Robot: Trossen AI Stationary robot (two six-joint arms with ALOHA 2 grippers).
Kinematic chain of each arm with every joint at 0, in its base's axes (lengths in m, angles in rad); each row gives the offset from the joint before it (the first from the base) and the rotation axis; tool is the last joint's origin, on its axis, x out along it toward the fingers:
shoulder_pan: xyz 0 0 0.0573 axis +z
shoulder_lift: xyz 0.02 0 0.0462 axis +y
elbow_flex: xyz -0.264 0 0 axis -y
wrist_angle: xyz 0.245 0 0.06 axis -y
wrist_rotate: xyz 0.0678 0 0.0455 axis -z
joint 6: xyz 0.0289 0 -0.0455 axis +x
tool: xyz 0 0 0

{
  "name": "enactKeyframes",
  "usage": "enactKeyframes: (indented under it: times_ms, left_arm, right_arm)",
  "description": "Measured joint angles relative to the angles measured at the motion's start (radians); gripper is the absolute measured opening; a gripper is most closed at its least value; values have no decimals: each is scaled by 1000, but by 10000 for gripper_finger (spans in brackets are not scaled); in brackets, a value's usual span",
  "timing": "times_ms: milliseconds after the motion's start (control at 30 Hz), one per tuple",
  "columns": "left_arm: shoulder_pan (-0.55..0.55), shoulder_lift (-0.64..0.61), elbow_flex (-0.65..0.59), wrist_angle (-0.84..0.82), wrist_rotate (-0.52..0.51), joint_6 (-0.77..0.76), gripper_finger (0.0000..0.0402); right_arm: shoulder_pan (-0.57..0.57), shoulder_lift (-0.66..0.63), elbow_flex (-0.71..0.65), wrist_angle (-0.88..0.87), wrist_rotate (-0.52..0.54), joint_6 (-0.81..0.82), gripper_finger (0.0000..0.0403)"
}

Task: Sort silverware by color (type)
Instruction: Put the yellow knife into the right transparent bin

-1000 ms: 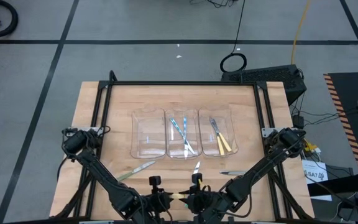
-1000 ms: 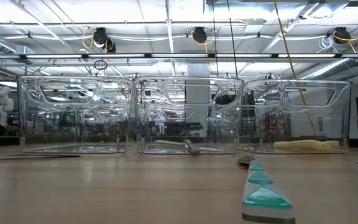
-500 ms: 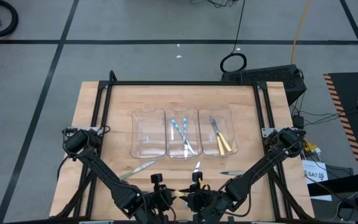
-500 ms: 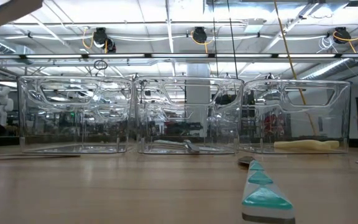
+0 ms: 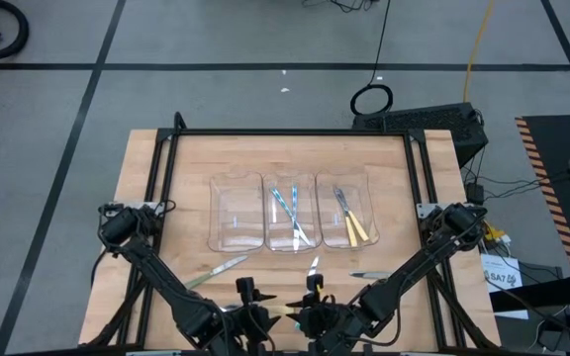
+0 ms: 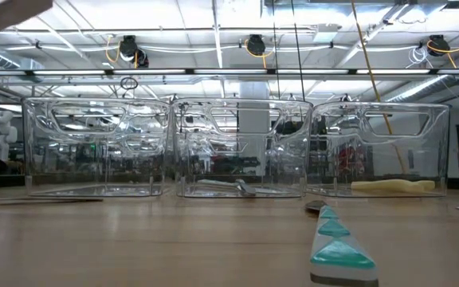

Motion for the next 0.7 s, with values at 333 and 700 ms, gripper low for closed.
enactKeyframes:
  times_ms: [333, 700]
  left_arm:
    - [-44, 0, 117, -63, -31, -23, 259]
    - [-129, 0, 141, -158, -103, -87, 259]
  right_arm:
    - [13, -14, 0, -33, -3, 11, 72]
    - [137, -153, 0, -156, 250, 47, 72]
